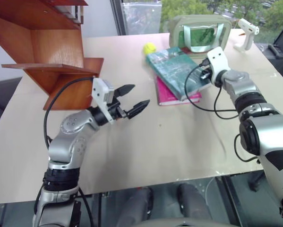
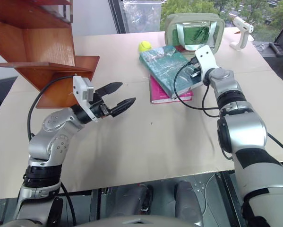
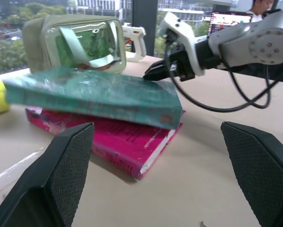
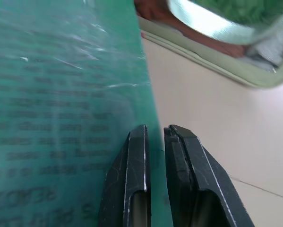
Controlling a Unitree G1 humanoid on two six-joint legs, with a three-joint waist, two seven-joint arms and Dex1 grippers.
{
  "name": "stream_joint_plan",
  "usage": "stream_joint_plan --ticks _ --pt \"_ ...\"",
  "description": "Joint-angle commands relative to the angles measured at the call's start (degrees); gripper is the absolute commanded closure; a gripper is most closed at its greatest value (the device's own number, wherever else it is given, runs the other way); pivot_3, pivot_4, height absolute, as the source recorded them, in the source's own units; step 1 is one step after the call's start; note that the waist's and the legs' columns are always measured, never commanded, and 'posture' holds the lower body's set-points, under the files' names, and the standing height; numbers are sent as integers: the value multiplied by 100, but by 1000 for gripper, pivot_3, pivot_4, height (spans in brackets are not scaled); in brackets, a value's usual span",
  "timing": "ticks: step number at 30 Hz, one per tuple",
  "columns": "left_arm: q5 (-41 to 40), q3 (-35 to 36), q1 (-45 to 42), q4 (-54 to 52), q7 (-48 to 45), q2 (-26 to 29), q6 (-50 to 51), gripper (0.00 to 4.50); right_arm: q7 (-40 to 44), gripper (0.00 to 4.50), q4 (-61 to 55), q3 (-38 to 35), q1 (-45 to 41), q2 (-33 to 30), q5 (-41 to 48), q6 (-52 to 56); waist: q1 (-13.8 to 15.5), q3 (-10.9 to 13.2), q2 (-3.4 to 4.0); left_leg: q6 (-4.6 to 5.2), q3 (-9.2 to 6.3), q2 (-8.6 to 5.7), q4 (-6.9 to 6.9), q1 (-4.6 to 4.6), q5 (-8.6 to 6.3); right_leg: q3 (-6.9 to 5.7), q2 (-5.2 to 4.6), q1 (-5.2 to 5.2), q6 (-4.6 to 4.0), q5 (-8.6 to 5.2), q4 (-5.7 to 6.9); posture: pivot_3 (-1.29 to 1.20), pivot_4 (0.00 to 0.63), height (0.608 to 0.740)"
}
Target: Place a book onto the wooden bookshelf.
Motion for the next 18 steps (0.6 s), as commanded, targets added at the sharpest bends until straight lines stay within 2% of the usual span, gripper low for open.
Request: stream_joint_plan --ticks 1,8,14,18 --pt "-58 61 17 -149 -27 34 -74 0 312 3899 -83 48 -111 92 -89 -257 3 0 0 -1 0 0 0 -1 1 0 1 -1 -1 1 1 0 150 736" --pt "-59 -7 -127 38 -127 -10 -116 0 851 3899 -243 67 64 186 -101 -558 10 0 0 -2 1 0 0 -7 1 3 0 -9 -2 1 1 0 150 736" --pt "-40 -23 -166 146 -157 -67 -119 0 374 3899 -446 -276 -124 -17 129 -579 13 0 0 -2 1 0 0 -12 1 3 0 -16 -3 1 2 0 150 736" --pt "-23 -33 -182 161 -139 -102 -121 0 -495 3899 -253 -364 -400 -192 38 79 15 1 2 -2 3 0 -1 -17 1 5 0 -21 -3 1 2 0 150 736"
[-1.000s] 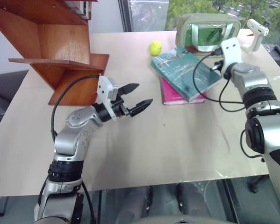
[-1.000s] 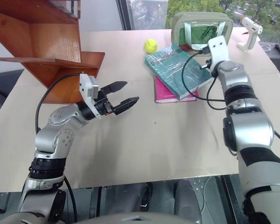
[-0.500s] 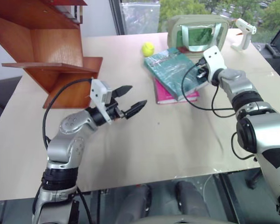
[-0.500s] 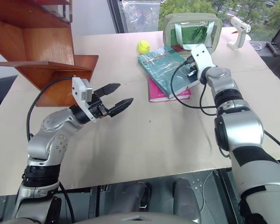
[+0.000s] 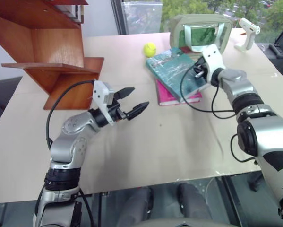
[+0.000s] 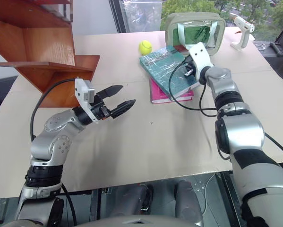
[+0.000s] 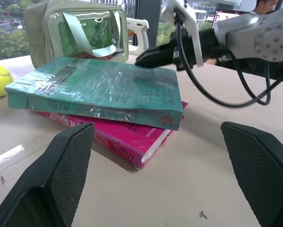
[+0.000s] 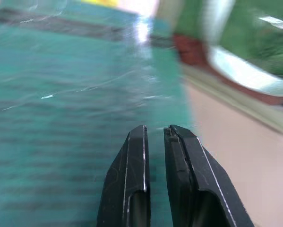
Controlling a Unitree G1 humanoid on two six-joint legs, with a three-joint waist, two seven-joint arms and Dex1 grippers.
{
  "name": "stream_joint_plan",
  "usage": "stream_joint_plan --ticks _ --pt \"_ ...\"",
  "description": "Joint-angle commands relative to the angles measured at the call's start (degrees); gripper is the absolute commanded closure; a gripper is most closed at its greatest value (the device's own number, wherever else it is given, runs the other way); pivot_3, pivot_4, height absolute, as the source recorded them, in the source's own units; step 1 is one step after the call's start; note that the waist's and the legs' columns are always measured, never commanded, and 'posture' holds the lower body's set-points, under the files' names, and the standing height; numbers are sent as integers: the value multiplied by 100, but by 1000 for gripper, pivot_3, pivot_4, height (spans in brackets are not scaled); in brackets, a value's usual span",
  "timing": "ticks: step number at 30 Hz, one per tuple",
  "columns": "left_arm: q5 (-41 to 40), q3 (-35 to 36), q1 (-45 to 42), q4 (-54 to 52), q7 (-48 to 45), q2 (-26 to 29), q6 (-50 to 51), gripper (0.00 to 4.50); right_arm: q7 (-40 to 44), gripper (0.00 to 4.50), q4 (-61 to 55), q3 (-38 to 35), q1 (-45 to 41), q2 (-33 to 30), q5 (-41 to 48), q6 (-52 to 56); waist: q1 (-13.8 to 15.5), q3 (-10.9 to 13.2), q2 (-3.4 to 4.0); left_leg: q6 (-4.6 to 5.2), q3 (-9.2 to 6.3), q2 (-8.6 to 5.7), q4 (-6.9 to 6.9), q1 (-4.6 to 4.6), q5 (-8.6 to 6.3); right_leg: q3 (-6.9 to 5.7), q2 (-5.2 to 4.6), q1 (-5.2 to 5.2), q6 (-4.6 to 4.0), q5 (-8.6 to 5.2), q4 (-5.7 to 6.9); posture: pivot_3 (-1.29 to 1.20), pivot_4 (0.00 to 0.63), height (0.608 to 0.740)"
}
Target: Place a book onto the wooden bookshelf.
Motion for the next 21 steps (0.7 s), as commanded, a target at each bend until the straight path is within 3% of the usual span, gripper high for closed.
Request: stream_joint_plan --ticks 1,7,13,15,21 --pt "-20 -14 -121 -82 4 -28 -97 0 -716 3899 6 -79 -427 -238 -71 489 2 1 1 0 1 0 0 0 0 1 0 -1 0 0 0 0 150 736" --pt "42 1 -152 -70 25 -45 -110 0 -1074 3899 234 -117 -350 -222 -145 430 -5 1 1 0 5 0 -2 0 0 4 0 -2 0 0 1 0 150 736" --pt "11 202 7 -215 110 89 -74 0 -534 3899 298 -120 -243 -185 -181 379 -11 1 1 0 8 0 -2 0 0 8 0 -4 0 0 1 0 150 736" --pt "-11 241 89 -277 138 126 -66 0 -342 4452 287 -126 -202 -180 -176 341 -12 0 2 0 8 1 -2 1 0 9 0 -4 0 0 1 0 150 736" --pt "-48 249 208 -392 217 153 -64 0 30 4481 261 -105 -103 -152 -208 309 -2 0 2 0 8 0 -1 0 0 8 0 -3 0 0 1 0 150 736"
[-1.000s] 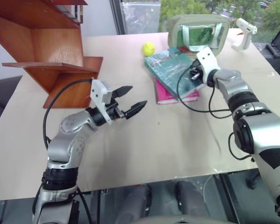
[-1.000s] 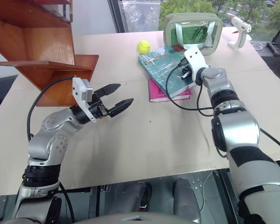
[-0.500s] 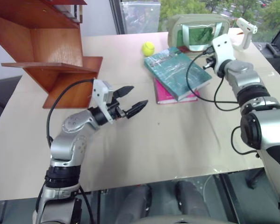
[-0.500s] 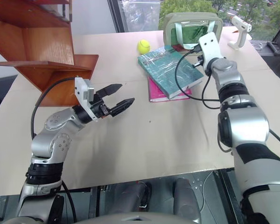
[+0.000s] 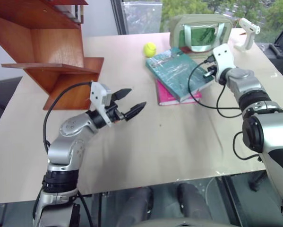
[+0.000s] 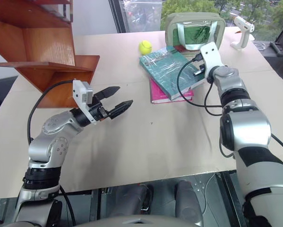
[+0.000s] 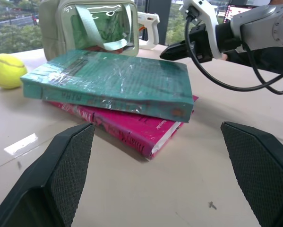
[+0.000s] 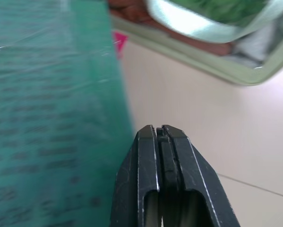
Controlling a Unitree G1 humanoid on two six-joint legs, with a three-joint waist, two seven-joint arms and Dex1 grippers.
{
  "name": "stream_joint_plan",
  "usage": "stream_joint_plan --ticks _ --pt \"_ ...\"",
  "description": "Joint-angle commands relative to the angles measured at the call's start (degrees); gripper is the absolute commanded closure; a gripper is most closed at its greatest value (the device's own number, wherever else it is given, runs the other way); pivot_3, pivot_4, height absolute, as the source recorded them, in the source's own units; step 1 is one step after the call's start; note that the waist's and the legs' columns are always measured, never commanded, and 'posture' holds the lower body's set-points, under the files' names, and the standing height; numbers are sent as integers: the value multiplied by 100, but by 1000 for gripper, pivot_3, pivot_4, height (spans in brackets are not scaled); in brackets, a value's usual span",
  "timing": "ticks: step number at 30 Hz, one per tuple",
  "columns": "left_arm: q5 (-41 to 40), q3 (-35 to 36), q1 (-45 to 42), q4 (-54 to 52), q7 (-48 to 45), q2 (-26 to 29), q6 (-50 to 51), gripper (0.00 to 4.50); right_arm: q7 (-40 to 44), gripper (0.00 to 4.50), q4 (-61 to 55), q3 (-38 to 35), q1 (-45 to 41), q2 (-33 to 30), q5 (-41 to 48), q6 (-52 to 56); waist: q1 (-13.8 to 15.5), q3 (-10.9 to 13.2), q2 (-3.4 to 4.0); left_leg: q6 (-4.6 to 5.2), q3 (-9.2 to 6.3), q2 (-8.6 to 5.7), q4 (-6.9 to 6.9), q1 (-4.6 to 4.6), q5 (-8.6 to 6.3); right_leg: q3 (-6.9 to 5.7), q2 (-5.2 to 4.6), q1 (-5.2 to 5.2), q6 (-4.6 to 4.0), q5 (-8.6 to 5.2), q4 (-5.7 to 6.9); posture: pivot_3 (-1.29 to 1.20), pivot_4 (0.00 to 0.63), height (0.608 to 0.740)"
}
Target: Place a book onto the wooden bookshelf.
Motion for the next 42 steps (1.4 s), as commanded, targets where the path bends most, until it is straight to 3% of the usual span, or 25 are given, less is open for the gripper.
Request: stream_joint_plan --ticks 1,6,12,21,42 --pt "-87 155 28 -306 25 73 -67 0 233 4481 -119 14 -2 -7 -20 -143 -4 0 0 0 0 0 0 0 0 0 0 0 0 0 0 0 150 736" --pt "-80 149 12 -263 16 83 -87 0 470 4481 -162 6 49 22 -3 -297 -8 0 0 0 0 1 0 1 0 0 1 0 0 0 3 0 150 736" --pt "-71 134 30 -273 22 86 -87 0 119 4481 -170 -177 -77 -216 98 -279 -1 0 0 0 1 1 2 1 0 1 1 0 0 0 4 0 150 736" --pt "-76 214 147 -420 103 132 -82 0 -318 4481 -85 133 139 -560 -355 -336 6 0 0 0 3 1 1 0 0 2 1 -1 0 0 3 0 150 736" --pt "-43 449 251 -157 -336 529 -296 0 1766 4481 -393 60 520 -10 72 -955 -13 0 0 0 11 3 2 2 0 10 3 -7 0 0 12 0 150 736"
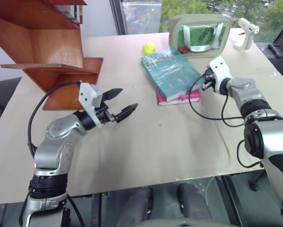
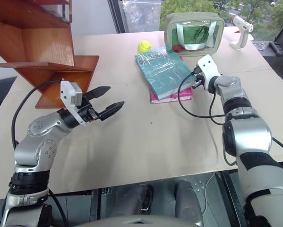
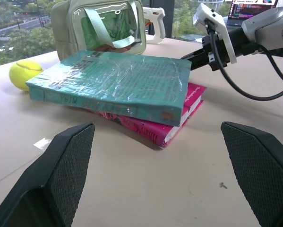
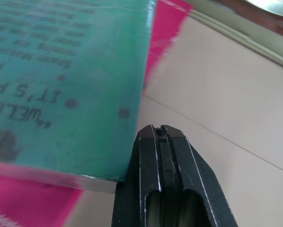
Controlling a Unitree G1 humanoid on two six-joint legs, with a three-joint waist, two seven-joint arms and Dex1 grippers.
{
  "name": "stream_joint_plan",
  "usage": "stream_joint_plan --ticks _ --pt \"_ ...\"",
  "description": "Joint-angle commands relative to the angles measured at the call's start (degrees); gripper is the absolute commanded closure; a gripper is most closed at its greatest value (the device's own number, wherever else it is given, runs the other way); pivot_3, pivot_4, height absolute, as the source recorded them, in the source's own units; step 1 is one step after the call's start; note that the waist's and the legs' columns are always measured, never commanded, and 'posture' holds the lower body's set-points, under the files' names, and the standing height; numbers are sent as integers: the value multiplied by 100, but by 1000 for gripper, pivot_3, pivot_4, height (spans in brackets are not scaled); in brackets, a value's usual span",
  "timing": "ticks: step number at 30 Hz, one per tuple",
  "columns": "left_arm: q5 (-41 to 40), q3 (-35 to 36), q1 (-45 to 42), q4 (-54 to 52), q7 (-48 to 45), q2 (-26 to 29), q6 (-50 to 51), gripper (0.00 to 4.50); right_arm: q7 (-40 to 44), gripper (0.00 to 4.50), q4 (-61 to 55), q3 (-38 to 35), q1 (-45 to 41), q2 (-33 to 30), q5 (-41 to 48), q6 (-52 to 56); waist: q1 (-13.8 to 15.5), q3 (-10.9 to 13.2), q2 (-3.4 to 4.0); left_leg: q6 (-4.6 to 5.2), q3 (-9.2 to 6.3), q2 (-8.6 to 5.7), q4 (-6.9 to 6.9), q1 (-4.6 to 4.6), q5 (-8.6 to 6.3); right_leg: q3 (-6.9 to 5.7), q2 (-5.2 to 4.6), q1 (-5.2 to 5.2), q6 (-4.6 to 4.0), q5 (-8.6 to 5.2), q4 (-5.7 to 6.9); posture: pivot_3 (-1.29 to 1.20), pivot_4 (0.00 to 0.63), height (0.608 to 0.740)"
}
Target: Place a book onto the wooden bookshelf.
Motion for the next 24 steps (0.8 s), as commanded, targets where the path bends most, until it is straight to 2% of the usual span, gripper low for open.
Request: stream_joint_plan --ticks 1,7,11,14,18,19,20,24 --pt "-30 88 12 -22 -68 57 -153 0 322 4481 -362 -22 25 73 138 -249 0 0 0 0 0 0 0 0 0 0 0 0 0 0 0 0 150 736" --pt "6 40 -12 -1 -47 17 -171 0 -4 4481 -574 75 101 -183 -8 -183 24 0 0 0 -1 0 1 -1 0 -1 -1 0 0 0 1 0 150 736" --pt "17 7 22 13 -22 -14 -169 0 119 4481 -1063 18 167 -429 117 -50 55 0 0 0 -1 -1 1 -1 0 -1 -2 0 0 0 0 0 150 736" --pt "-188 23 -104 46 237 -199 166 0 483 4481 -1993 -22 434 -564 348 162 35 0 0 0 1 0 1 -1 0 1 0 -2 0 0 2 0 150 736" --pt "-298 -28 -332 106 509 -345 652 0 966 4481 -3872 -199 1204 -618 993 913 45 0 0 0 -1 3 4 0 0 0 2 -3 0 0 11 0 150 736" --pt "-321 -35 -417 154 633 -371 846 0 1068 3978 -4453 -104 1507 -660 1025 1094 58 0 0 0 1 3 5 0 0 1 2 -3 0 0 12 0 150 736" --pt "-351 -42 -510 220 742 -405 1024 0 1053 3765 -4973 -62 1770 -657 1072 1326 88 0 -1 0 0 3 8 -1 0 0 1 -2 0 0 13 0 150 736" --pt "-781 90 -966 591 1147 -584 2058 0 734 1854 -6520 -32 2421 -516 1257 2132 152 0 0 0 0 1 18 -4 0 -1 0 -3 1 0 18 0 150 736"
